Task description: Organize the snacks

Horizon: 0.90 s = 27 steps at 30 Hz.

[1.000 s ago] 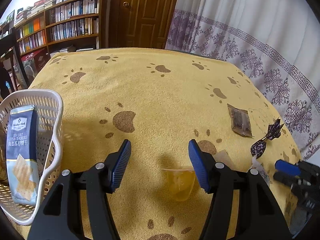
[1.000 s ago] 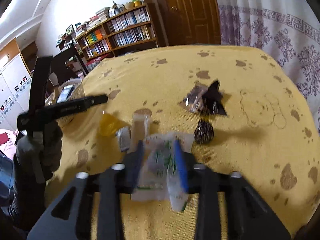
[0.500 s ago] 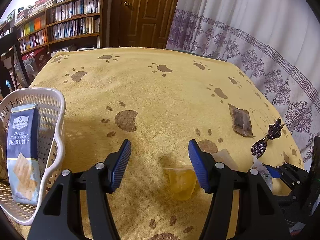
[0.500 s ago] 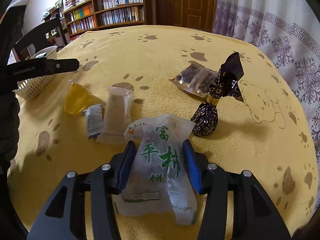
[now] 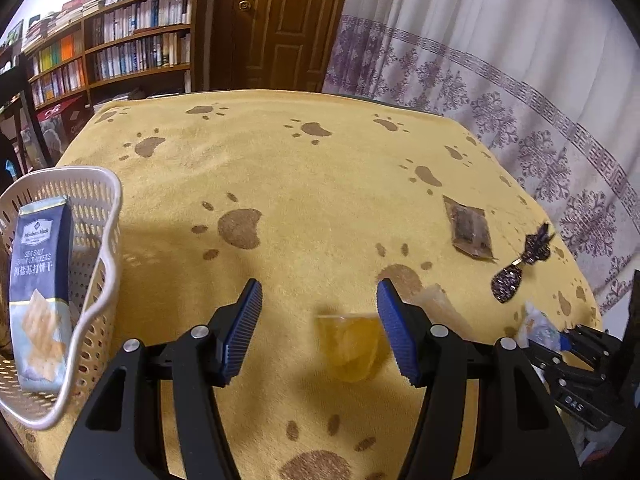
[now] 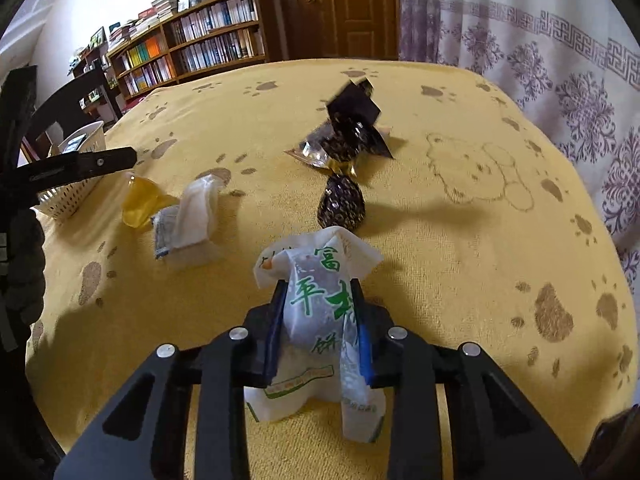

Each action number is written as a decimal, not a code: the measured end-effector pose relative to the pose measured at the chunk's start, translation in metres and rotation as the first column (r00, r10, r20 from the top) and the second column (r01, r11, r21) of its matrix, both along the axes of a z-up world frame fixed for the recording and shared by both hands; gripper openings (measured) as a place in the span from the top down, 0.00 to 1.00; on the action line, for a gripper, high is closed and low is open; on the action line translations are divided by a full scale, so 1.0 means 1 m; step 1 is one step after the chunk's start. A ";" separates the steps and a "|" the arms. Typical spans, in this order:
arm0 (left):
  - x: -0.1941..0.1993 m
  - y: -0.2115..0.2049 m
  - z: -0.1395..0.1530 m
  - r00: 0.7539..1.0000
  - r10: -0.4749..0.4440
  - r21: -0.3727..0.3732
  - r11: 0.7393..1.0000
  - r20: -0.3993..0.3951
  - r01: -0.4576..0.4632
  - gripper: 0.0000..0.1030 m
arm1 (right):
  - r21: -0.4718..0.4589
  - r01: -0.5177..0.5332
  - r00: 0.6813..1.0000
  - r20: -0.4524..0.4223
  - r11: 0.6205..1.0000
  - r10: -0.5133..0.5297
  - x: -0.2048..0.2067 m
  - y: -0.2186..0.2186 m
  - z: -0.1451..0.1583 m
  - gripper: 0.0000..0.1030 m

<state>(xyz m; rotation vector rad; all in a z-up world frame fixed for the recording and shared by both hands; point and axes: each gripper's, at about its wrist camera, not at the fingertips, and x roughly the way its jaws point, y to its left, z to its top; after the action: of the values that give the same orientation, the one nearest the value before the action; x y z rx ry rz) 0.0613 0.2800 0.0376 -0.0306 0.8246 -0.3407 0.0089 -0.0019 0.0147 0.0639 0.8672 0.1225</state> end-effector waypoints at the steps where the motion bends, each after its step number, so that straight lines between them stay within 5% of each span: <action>1: -0.002 -0.003 0.000 1.000 -0.009 0.004 1.000 0.002 0.009 0.41 | 0.001 -0.001 1.000 0.001 1.000 0.001 0.001 0.000 0.000 0.71; 10: -0.009 -0.026 -0.009 0.995 -0.102 0.044 0.994 -0.009 0.102 0.40 | -0.012 -0.007 1.000 0.003 1.000 0.008 0.001 0.003 -0.001 0.70; 18: 0.000 -0.027 -0.028 0.994 -0.085 0.063 0.994 -0.066 0.089 0.37 | -0.020 -0.010 1.000 0.005 1.000 0.010 0.002 0.004 -0.004 0.68; 27: 0.005 -0.024 -0.033 0.996 -0.052 0.074 0.996 -0.067 0.057 0.58 | -0.030 -0.009 1.000 0.011 1.000 0.009 0.001 0.006 -0.004 0.67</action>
<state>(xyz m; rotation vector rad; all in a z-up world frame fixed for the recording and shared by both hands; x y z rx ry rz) 0.0668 0.2559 0.0048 0.0519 0.9037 -0.3616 0.0103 0.0045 0.0105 0.0313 0.8584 0.1181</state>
